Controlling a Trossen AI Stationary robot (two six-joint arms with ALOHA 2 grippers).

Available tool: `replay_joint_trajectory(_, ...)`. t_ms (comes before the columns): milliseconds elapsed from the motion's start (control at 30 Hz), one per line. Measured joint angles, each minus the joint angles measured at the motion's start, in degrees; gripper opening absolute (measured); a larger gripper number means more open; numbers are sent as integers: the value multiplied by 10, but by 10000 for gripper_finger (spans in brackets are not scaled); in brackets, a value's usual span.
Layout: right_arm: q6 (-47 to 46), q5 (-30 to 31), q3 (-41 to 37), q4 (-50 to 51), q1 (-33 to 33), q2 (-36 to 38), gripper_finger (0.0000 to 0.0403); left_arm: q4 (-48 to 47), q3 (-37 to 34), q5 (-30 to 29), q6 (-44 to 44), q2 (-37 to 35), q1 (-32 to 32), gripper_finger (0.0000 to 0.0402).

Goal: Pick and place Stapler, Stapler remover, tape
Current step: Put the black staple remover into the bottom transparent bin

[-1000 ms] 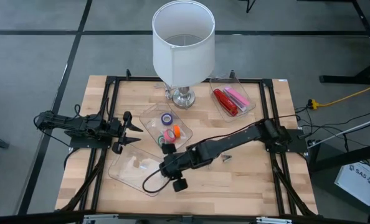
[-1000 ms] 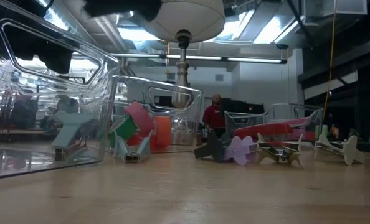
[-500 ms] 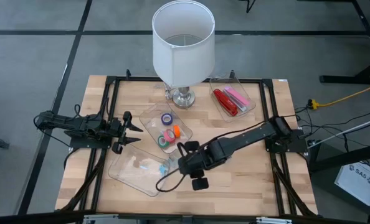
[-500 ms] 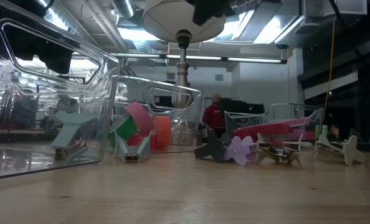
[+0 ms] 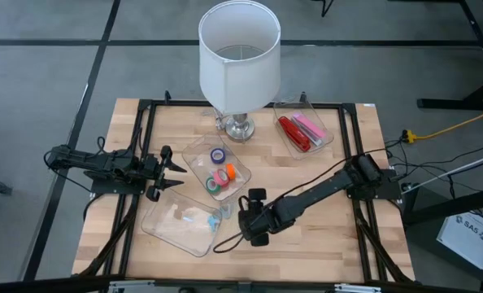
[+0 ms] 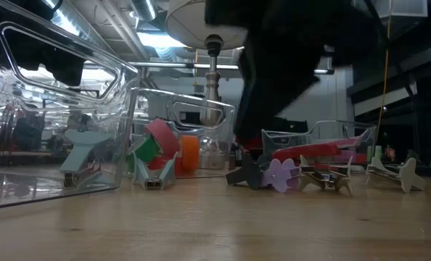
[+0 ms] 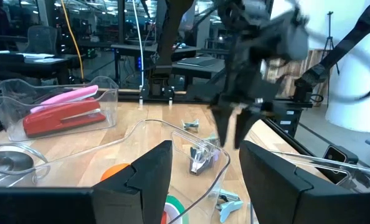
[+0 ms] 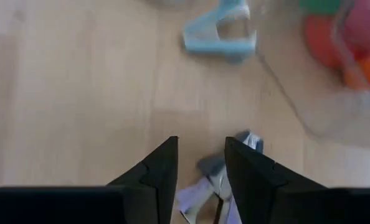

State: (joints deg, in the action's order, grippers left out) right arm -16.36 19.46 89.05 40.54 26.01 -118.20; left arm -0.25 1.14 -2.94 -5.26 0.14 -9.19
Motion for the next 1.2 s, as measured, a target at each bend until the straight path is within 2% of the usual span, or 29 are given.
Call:
replay_joint_trajectory(300, -100, 6, -60, -69, -19, 0, 133, 0, 0, 0, 0, 0, 0, 185)
replay_joint_trajectory(533, -145, 5, -78, -58, -20, 0, 132, 0, 0, 0, 0, 0, 0, 185)
replay_joint_trajectory(667, -150, 5, -78, -57, -20, 0, 101, 0, 0, 0, 0, 0, 0, 185)
replay_joint_trajectory(867, -151, 5, -77, -50, -20, 0, 13, 0, 0, 0, 0, 0, 0, 185)
replay_joint_trajectory(1100, -147, 4, -75, -46, -20, 0, 9, 0, 0, 0, 0, 0, 0, 185)
replay_joint_trajectory(1200, -145, -2, -56, -8, -19, 0, 6, 0, 0, 0, 0, 0, 0, 185)
